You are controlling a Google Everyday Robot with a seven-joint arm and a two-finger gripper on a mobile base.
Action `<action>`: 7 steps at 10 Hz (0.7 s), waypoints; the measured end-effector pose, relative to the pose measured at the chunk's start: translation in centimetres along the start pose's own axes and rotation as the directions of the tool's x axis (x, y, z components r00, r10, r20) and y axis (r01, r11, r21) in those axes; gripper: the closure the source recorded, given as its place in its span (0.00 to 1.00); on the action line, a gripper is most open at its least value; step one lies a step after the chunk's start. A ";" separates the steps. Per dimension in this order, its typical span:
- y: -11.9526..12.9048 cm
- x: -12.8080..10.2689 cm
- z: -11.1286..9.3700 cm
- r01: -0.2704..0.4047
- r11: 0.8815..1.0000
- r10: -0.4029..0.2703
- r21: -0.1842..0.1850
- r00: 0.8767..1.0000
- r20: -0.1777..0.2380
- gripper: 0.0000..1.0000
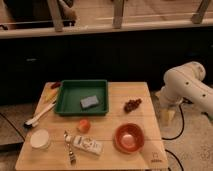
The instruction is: Place grapes in red bowl
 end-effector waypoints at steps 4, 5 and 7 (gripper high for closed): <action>0.0 0.0 0.0 0.001 1.000 -0.001 0.000 1.000 -0.001 0.10; -0.2 -0.1 0.1 0.012 1.000 -0.012 0.005 1.000 -0.008 0.10; -1.5 -3.2 1.0 0.085 0.996 -0.085 0.018 0.996 -0.019 0.10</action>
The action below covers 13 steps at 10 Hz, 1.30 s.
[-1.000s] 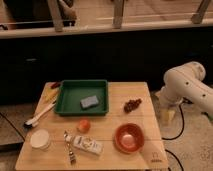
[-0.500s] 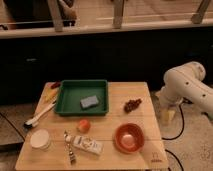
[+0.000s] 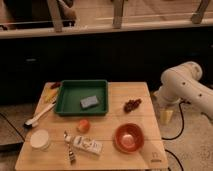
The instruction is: Place grapes in red bowl
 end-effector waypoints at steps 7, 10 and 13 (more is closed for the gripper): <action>-3.7 -3.4 3.0 0.123 0.992 -0.123 0.039 0.992 -0.005 0.10; -4.6 -4.2 4.1 0.155 0.987 -0.155 0.050 0.988 -0.001 0.10; -6.0 -4.6 5.8 0.182 0.981 -0.183 0.067 0.983 0.017 0.10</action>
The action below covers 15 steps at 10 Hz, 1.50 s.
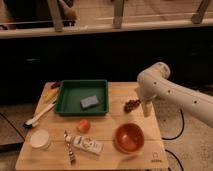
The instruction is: Place grapes in red bowl
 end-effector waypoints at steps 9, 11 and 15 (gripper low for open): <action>-3.0 -0.3 4.7 -0.008 1.000 0.007 0.010 0.996 0.085 0.10; -3.1 0.2 6.0 -0.032 1.000 0.031 0.001 0.994 0.102 0.10; -3.5 0.3 7.8 -0.062 0.998 0.063 -0.012 0.990 0.130 0.10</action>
